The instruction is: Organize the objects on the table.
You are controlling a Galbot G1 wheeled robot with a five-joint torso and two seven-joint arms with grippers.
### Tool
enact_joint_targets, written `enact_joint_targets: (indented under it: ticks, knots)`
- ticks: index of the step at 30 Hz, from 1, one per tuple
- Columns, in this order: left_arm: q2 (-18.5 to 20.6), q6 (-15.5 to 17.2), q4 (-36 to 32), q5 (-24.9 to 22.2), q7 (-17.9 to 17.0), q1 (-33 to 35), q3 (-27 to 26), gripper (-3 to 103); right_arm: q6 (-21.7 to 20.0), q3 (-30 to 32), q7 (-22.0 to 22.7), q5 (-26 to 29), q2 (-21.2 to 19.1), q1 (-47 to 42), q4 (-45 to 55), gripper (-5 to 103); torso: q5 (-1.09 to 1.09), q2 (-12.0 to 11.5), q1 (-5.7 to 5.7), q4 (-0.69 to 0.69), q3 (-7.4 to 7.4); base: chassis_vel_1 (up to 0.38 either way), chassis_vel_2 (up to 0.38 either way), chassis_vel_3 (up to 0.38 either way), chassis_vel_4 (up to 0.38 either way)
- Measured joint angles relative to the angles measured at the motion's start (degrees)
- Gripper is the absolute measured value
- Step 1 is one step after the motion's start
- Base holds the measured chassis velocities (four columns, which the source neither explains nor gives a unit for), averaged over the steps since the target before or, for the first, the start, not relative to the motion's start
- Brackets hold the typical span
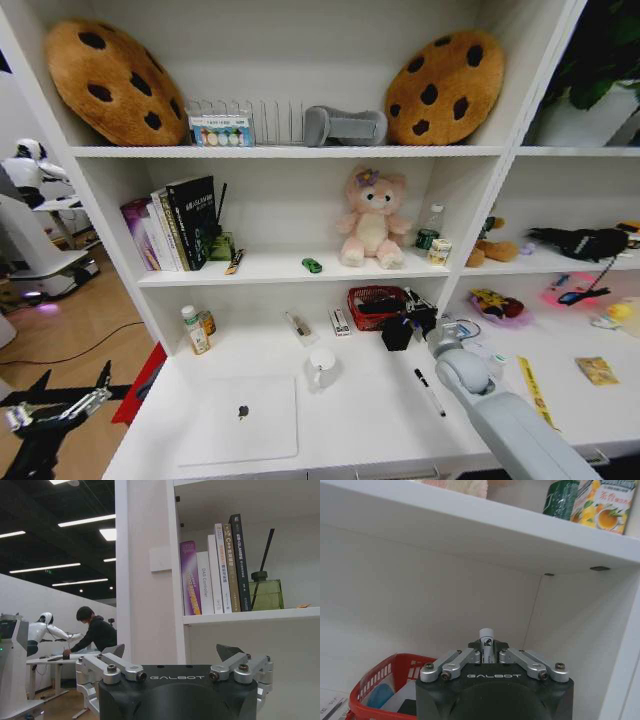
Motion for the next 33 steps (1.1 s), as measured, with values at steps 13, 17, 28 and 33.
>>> enact_joint_targets:
  ticks: [13, 17, 28, 33]
  knots:
    - [0.0, 0.0, 0.0, 0.0, 0.0, 0.0, 0.0, 100, 1.3, -3.4, 0.2, -0.9, 1.4, 2.3, -4.1, 19, -0.01, 0.0, 0.00, 0.00, 0.00, 0.000, 0.000, 0.000, 0.000]
    - [0.0, 0.0, 0.0, 0.0, 0.0, 0.0, 0.0, 100, 0.9, -2.4, 0.9, -0.5, 1.4, 1.3, -3.0, 41, 0.00, 0.0, 0.00, 0.00, 0.00, 0.000, 0.000, 0.000, 0.000]
    - [0.0, 0.0, 0.0, 0.0, 0.0, 0.0, 0.0, 100, -6.2, 7.3, 4.3, 3.0, -1.9, -14.0, 19.6, 85, -0.01, 0.0, -0.01, -0.01, -0.01, 0.000, 0.000, 0.000, 0.000]
    - [0.0, 0.0, 0.0, 0.0, 0.0, 0.0, 0.0, 100, -11.2, 9.8, 8.0, 4.0, -1.8, -20.5, 26.8, 94, -0.02, 0.0, -0.02, 0.00, -0.01, 0.000, 0.000, 0.000, 0.000]
